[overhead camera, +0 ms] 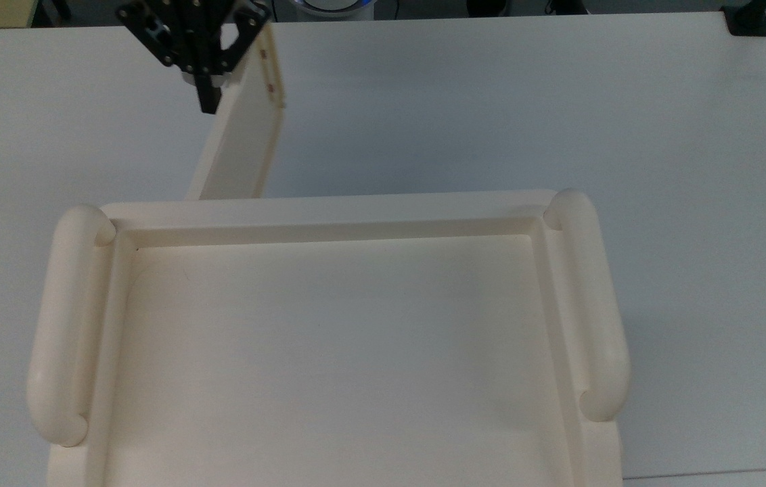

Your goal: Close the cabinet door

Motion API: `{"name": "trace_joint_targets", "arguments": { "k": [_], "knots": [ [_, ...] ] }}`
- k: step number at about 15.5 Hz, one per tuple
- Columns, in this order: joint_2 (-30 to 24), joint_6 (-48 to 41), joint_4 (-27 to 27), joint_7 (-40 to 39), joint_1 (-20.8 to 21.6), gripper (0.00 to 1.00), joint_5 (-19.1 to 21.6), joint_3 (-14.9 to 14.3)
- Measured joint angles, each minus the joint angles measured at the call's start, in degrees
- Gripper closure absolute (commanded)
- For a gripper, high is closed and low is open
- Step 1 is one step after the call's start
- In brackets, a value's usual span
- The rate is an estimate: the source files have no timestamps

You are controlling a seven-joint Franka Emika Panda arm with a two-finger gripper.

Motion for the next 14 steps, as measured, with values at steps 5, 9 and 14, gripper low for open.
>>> {"name": "trace_joint_targets", "arguments": {
  "k": [5, 9, 14],
  "knots": [
    [4.2, 16.7, -0.7, 7.9, 4.3, 1.0, 0.3, 0.1],
    [7.4, 27.2, -0.8, 10.7, 5.1, 1.0, 0.2, 0.1],
    [7.7, 29.6, -0.8, 10.7, 5.1, 1.0, 0.2, 0.1]
  ]
}}
